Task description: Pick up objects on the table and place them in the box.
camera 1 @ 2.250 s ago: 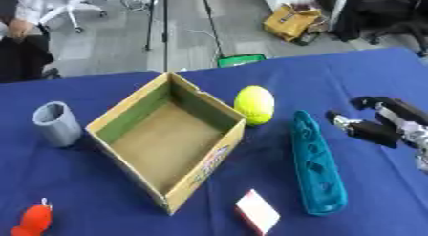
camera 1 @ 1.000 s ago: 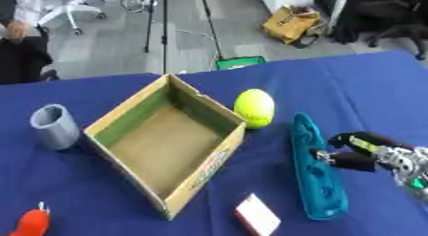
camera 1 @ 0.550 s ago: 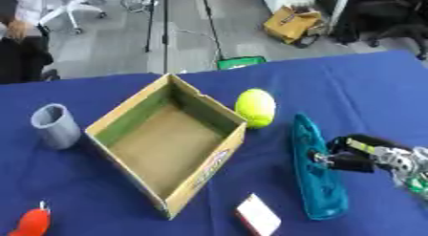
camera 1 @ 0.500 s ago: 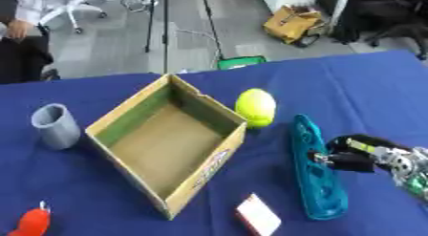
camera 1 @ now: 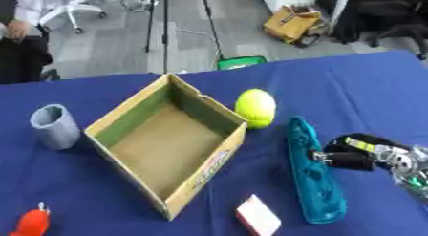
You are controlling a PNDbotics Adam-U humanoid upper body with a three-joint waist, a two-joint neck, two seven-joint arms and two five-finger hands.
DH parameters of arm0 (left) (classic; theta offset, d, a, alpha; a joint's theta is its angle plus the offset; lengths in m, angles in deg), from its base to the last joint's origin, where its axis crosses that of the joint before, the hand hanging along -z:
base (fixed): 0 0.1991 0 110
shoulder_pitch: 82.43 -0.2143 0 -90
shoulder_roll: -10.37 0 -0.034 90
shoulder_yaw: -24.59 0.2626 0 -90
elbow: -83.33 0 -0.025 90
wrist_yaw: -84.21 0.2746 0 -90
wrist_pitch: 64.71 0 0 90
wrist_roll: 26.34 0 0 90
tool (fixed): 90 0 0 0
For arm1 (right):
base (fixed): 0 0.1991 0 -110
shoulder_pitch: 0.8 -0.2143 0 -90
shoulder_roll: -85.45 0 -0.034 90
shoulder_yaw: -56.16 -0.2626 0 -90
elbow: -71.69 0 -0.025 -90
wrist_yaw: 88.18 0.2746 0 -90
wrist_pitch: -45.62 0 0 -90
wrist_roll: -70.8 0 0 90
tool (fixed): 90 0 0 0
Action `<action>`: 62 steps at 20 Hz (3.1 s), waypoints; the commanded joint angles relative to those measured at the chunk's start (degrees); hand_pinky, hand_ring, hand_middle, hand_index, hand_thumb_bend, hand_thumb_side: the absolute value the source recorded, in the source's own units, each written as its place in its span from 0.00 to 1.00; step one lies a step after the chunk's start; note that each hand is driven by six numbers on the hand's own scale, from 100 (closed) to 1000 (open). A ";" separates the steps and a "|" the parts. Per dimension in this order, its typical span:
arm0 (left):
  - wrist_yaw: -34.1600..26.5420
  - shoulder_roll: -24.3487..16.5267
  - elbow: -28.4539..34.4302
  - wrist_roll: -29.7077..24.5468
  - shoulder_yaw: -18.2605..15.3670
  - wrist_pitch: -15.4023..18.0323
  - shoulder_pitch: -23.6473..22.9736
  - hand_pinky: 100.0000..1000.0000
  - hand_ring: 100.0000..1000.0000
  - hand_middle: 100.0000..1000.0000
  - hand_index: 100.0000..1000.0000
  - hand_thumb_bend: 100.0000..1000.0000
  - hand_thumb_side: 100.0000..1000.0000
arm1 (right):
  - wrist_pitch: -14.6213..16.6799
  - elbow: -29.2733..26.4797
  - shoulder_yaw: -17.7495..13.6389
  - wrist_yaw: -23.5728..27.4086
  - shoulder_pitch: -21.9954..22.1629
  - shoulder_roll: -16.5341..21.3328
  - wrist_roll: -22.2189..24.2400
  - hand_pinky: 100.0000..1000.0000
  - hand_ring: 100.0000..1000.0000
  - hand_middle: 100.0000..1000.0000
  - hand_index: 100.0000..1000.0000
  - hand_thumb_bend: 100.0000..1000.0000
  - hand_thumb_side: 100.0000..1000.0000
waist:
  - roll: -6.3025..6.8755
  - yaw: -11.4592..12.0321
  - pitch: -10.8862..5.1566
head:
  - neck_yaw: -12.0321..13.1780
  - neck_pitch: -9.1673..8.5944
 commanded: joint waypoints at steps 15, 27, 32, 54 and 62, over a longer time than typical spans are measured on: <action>-0.45 -0.37 0.82 0.52 -0.18 0.10 1.14 0.89 0.96 0.98 0.99 0.00 1.00 | 1.64 4.67 2.02 -3.46 -2.99 0.96 4.02 0.89 0.93 0.71 0.83 0.30 0.84 | -0.19 0.45 -0.41 | -0.49 -0.59; -0.54 -0.29 0.82 0.93 -0.30 -0.10 1.21 0.89 0.96 0.98 0.98 0.00 1.00 | 1.78 5.55 2.13 -4.69 -4.26 0.79 2.94 0.88 0.89 0.49 0.71 0.22 0.72 | -0.26 0.51 -0.32 | -0.51 -0.86; -0.55 -0.32 0.82 1.16 -0.29 -0.23 1.29 0.89 0.96 0.98 0.98 0.00 1.00 | 1.57 5.90 2.03 -4.89 -4.48 0.96 2.35 0.87 0.86 0.45 0.67 0.17 0.66 | -0.36 0.44 -0.29 | -0.44 -1.03; -0.68 -0.30 0.82 1.72 -0.36 -0.56 1.23 0.89 0.96 0.97 0.97 0.00 1.00 | 0.09 5.02 2.05 -5.39 -4.81 1.70 -0.16 0.84 0.78 0.29 0.46 0.12 0.48 | -0.56 0.09 -0.33 | -0.71 -0.91; -0.74 -0.26 0.82 2.01 -0.38 -0.69 1.23 0.88 0.95 0.97 0.97 0.00 1.00 | -0.60 3.86 1.98 -5.63 -5.42 1.81 -1.69 0.82 0.72 0.23 0.39 0.05 0.38 | -0.60 0.09 -0.34 | -0.86 -0.91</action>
